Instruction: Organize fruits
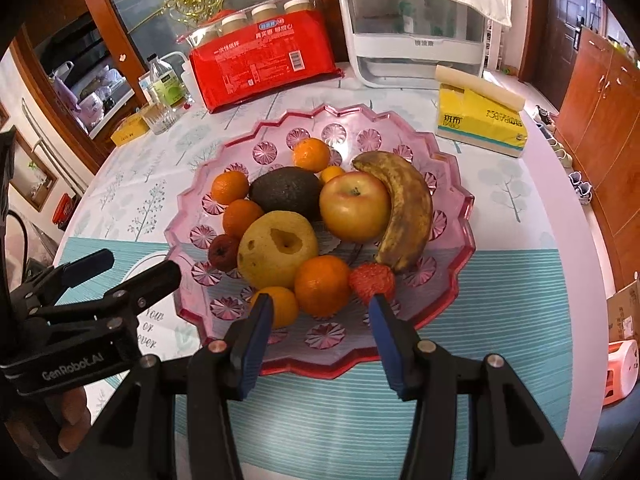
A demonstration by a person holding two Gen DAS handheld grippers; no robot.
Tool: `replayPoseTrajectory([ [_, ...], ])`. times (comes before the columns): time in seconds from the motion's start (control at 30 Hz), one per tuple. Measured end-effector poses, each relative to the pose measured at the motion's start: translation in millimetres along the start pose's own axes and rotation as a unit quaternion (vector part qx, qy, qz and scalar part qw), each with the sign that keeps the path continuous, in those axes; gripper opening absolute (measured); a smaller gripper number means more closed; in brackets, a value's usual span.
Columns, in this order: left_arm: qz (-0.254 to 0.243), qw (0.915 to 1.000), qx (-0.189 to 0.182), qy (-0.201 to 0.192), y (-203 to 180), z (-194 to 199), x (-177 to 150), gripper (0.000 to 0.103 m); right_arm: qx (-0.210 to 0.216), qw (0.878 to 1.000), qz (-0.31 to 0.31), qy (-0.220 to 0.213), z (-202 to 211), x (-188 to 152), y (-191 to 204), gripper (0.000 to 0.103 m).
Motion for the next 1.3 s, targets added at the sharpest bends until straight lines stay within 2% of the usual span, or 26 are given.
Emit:
replayPoseTrajectory([
  [0.3,0.015,0.9999,-0.007,0.003,26.0,27.6,-17.2,0.097,-0.005,1.0,0.014,-0.01,17.3,-9.8,29.6,0.05],
  [0.43,0.007,1.0,-0.002,0.006,38.7,44.1,-27.1,0.097,-0.012,0.999,0.025,-0.019,35.1,-11.6,45.5,0.051],
  [0.67,-0.019,0.9998,0.01,0.0,59.4,78.5,-36.3,0.097,-0.026,0.998,0.039,-0.041,71.3,-16.0,69.0,0.066],
  [0.93,-0.032,0.9991,-0.003,-0.027,68.5,128.1,-26.0,0.097,-0.03,0.998,-0.022,-0.056,111.5,-16.7,82.6,0.067],
  [1.07,-0.033,0.9984,0.005,-0.046,74.4,149.8,-24.2,0.101,-0.04,0.997,-0.034,-0.064,127.2,-17.0,91.2,0.068],
  [1.3,-0.029,0.9977,0.017,-0.058,87.8,166.0,-23.4,0.101,-0.048,0.996,-0.034,-0.065,135.4,-17.3,105.2,0.069],
])
Point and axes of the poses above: each gripper's, at about its wrist camera, not at the fingertips, and z roughly against the way its jaws point, y to its left, x to its top, the point moved 10 cm from there along -z, roughly the way its jaws point, and after that the axes turned 8 degrees about z, right-handed, at the moved point
